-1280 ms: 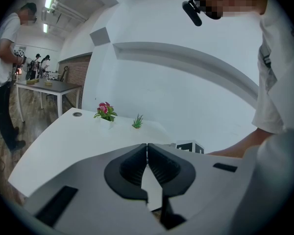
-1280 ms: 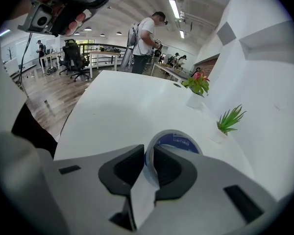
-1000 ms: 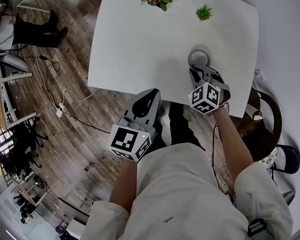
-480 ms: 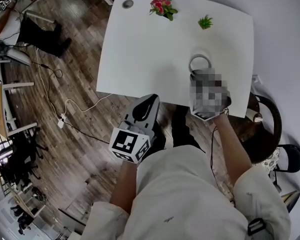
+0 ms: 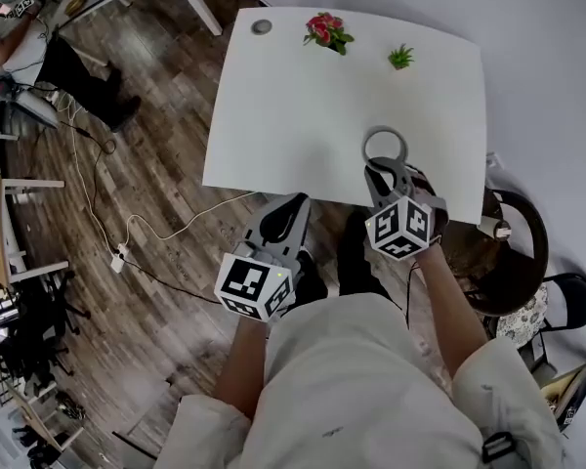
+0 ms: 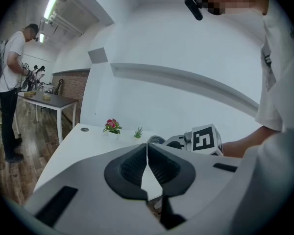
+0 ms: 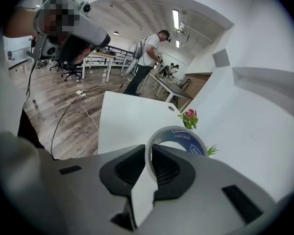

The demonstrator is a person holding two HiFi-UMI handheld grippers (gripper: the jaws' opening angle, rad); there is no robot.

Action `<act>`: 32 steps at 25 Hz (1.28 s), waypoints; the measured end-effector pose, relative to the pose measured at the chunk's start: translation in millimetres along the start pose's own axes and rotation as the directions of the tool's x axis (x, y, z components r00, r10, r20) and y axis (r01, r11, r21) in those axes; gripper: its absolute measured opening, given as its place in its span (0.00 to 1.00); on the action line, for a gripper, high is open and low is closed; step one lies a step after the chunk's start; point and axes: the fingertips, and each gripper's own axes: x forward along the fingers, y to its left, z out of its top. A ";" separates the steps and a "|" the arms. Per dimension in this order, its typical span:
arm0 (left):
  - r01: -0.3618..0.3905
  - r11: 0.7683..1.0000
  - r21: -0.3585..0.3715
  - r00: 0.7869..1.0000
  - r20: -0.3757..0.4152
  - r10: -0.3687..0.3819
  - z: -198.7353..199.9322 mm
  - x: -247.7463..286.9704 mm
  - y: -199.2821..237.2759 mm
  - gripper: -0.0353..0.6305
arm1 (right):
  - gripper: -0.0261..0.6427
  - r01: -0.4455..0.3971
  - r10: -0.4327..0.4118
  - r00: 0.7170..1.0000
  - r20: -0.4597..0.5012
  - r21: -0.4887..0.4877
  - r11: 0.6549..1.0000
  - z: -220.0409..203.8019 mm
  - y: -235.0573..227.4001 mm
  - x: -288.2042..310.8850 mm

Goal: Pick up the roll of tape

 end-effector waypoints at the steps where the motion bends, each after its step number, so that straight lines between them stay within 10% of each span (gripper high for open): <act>1: 0.005 1.000 0.002 1.000 0.004 -0.005 -0.5 -5.0 0.4 0.09 | 0.11 0.006 -0.006 1.000 0.009 0.005 1.000 5.7 4.2 -5.3; 32: 0.116 0.987 0.108 0.987 0.096 -0.127 -0.2 -114.1 -7.0 0.09 | 0.11 0.050 -0.119 0.955 0.270 0.250 0.967 141.1 102.8 -144.0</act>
